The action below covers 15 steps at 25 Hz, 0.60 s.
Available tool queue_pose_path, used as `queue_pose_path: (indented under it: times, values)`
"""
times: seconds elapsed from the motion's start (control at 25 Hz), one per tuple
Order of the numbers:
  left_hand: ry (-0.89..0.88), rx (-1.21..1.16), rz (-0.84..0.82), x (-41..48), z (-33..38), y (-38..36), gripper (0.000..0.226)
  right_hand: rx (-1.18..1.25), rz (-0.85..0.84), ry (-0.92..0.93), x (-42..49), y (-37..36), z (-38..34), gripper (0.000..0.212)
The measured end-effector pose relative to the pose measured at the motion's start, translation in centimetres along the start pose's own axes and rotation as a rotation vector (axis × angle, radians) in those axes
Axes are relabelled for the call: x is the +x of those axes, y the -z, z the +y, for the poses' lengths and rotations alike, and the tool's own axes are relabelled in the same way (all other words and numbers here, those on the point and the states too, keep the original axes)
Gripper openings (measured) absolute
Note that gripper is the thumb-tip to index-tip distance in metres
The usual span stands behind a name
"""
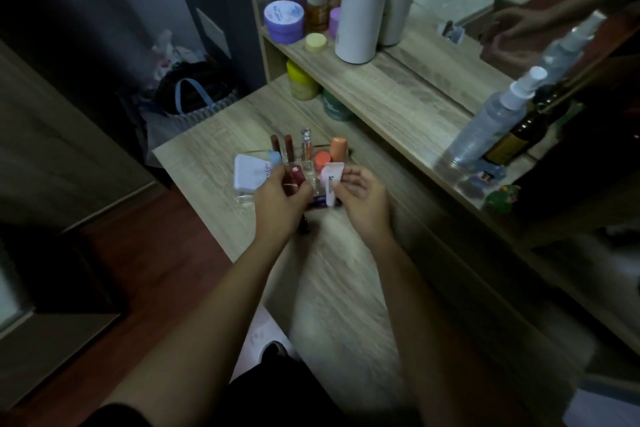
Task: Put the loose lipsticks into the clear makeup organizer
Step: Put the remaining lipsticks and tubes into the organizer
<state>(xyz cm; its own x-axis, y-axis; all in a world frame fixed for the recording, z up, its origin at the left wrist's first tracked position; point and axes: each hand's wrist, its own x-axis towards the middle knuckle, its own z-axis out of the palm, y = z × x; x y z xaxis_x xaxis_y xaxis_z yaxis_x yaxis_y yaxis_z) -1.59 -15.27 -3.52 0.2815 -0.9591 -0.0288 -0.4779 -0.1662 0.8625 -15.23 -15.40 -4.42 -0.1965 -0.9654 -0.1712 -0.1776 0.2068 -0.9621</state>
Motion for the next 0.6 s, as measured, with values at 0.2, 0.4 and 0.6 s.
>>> queue_pose_path:
  times: [0.2, 0.4, 0.6]
  values:
    - [-0.144, 0.157, 0.058, 2.6, -1.4, 0.0, 0.012, -0.026, -0.04, 0.091, 3.8, -2.6, -0.6, 0.028]
    - [-0.302, 0.234, 0.091, 1.8, -1.1, -0.2, 0.015, -0.027, -0.047, 0.118, 4.3, -2.6, 0.8, 0.017]
    - [-0.479, 0.523, 0.143, 2.0, -0.9, 0.0, 0.01, -0.022, -0.054, 0.123, 4.4, -2.9, 0.7, 0.014]
